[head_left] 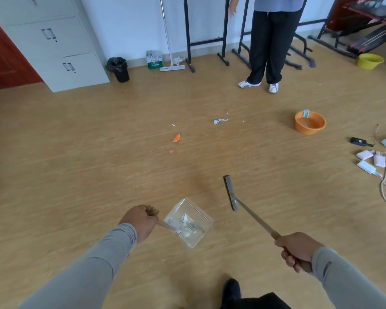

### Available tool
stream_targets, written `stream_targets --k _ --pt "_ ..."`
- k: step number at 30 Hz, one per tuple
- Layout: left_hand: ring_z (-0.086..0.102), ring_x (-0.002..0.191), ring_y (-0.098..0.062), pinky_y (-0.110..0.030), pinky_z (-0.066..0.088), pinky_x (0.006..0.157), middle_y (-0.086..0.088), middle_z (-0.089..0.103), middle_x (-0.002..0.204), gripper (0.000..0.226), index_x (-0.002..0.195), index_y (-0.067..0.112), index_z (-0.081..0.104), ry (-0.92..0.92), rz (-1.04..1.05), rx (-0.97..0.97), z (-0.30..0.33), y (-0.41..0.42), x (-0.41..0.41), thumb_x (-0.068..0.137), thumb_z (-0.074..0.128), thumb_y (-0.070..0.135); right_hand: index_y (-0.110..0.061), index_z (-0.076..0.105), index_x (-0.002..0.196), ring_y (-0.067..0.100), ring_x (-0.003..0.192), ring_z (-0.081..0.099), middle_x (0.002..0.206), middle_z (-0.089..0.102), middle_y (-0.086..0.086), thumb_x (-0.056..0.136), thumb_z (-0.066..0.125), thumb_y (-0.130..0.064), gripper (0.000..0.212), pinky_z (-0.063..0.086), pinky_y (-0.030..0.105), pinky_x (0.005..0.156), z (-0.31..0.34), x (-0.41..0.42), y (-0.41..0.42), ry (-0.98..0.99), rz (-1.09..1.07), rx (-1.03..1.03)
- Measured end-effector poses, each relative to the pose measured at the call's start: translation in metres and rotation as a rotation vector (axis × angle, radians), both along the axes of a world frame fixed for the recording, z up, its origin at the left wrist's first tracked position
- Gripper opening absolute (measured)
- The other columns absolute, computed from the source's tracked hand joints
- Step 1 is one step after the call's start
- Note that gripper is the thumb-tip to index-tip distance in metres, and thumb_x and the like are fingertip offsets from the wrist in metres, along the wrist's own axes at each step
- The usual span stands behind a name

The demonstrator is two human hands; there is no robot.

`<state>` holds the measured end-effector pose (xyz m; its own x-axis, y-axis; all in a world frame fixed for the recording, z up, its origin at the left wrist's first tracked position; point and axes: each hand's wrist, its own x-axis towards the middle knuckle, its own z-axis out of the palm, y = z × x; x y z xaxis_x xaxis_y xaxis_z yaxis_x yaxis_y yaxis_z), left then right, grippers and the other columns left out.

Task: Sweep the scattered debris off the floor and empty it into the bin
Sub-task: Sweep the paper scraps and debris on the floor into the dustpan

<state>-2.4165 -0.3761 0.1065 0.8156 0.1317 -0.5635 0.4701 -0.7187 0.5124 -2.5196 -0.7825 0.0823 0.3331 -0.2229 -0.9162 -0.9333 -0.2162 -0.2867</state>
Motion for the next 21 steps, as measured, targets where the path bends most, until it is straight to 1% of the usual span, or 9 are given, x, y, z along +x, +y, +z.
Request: stream_targets --k 4,6,8,10,12,14,15,17,21 --pt "0.071 0.095 -0.017 -0.034 0.052 0.097 0.005 0.072 0.103 0.009 0.086 0.029 0.061 -0.003 0.053 0.017 0.008 -0.027 0.014 0.091 0.067 0.027 0.005 0.059 0.098 0.018 0.041 0.037 0.054 0.045 0.008 0.101 0.053 -0.018 0.024 0.029 0.025 0.044 0.01 0.027 -0.023 -0.026 0.04 0.011" --pt "0.071 0.096 -0.017 -0.037 0.053 0.099 0.004 0.072 0.104 0.008 0.086 0.028 0.061 -0.002 0.084 0.01 0.01 -0.038 0.021 0.091 0.067 0.026 0.004 0.058 0.094 0.018 0.039 0.038 0.053 0.045 0.007 0.101 0.054 -0.018 0.023 0.029 0.025 0.044 0.015 0.041 -0.032 -0.031 0.058 0.006" --pt "0.07 0.096 -0.017 -0.035 0.052 0.097 0.003 0.073 0.102 0.011 0.084 0.03 0.059 -0.008 0.092 0.022 0.015 -0.048 0.029 0.092 0.066 0.027 0.0 0.055 0.087 0.017 0.039 0.039 0.051 0.045 0.006 0.101 0.054 -0.018 0.023 0.029 0.023 0.044 0.021 0.054 -0.039 -0.027 0.07 0.002" --pt "0.069 0.094 -0.017 -0.031 0.052 0.089 0.002 0.074 0.099 0.016 0.081 0.032 0.056 -0.028 0.105 0.041 0.02 -0.055 0.036 0.093 0.065 0.028 -0.002 0.054 0.084 0.017 0.038 0.039 0.05 0.045 0.005 0.101 0.055 -0.019 0.024 0.029 0.022 0.043 0.024 0.065 -0.044 -0.021 0.077 -0.001" --pt "0.067 0.087 -0.015 -0.026 0.048 0.073 0.001 0.073 0.097 0.019 0.081 0.033 0.054 -0.044 0.109 0.045 0.024 -0.06 0.042 0.095 0.064 0.027 -0.004 0.054 0.083 0.016 0.037 0.039 0.048 0.044 0.004 0.101 0.055 -0.019 0.023 0.029 0.021 0.043 0.027 0.076 -0.046 -0.01 0.082 0.003" --pt "0.066 0.079 -0.013 -0.024 0.044 0.063 0.0 0.073 0.096 0.007 0.09 0.028 0.06 -0.038 0.134 0.03 0.023 -0.059 0.051 0.096 0.063 0.026 -0.005 0.054 0.084 0.016 0.036 0.038 0.048 0.043 0.004 0.101 0.055 -0.018 0.022 0.029 0.021 0.043 0.028 0.085 -0.045 -0.01 0.088 0.003" --pt "0.065 0.074 -0.013 -0.024 0.044 0.06 0.0 0.073 0.096 0.005 0.098 0.023 0.063 -0.035 0.146 0.027 0.023 -0.059 0.056 0.096 0.063 0.027 -0.004 0.054 0.085 0.016 0.036 0.038 0.048 0.043 0.004 0.101 0.055 -0.018 0.021 0.029 0.022 0.043 0.027 0.09 -0.045 -0.015 0.095 0.001" --pt "0.062 0.068 -0.01 -0.022 0.042 0.054 0.0 0.073 0.097 0.017 0.109 0.018 0.064 -0.028 0.142 0.029 0.022 -0.056 0.066 0.096 0.063 0.029 -0.002 0.055 0.088 0.016 0.037 0.039 0.049 0.044 0.005 0.1 0.055 -0.017 0.019 0.03 0.022 0.043 0.025 0.1 -0.042 -0.02 0.105 -0.003" --pt "0.057 0.062 -0.007 -0.02 0.041 0.054 0.0 0.072 0.1 0.015 0.11 0.019 0.061 -0.023 0.14 0.003 0.017 -0.046 0.087 0.097 0.062 0.028 0.0 0.055 0.089 0.017 0.038 0.039 0.052 0.045 0.006 0.1 0.056 -0.016 0.02 0.03 0.023 0.044 0.019 0.122 -0.03 -0.015 0.119 -0.019"
